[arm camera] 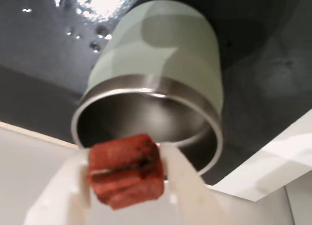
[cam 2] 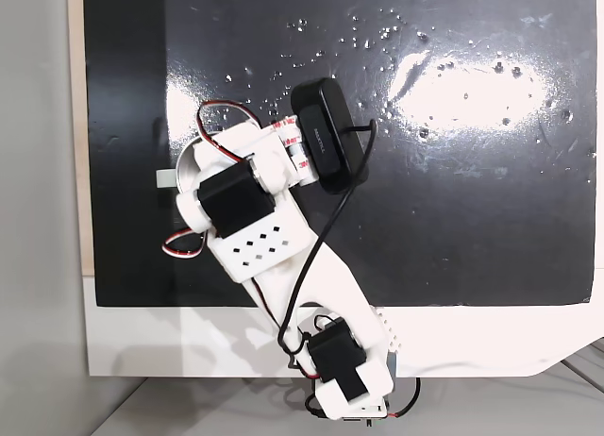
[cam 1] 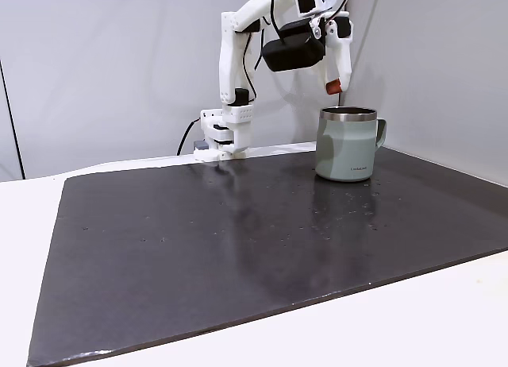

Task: Grasp a cube and put it in the cup.

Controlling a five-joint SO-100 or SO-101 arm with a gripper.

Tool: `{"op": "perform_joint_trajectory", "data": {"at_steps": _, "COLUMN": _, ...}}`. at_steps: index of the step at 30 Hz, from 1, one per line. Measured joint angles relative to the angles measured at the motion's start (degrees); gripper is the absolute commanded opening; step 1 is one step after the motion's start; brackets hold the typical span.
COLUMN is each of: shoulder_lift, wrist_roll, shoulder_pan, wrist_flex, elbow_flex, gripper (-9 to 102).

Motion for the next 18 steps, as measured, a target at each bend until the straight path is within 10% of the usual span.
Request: {"op": "perform_joint_trajectory", "data": {"at_steps": 18, "shoulder_lift": -2.3, "wrist_roll": -1.8, "shoulder_pan": -5.2, "wrist_flex": 0.2, "elbow_flex": 1.8, "gripper": 3}}
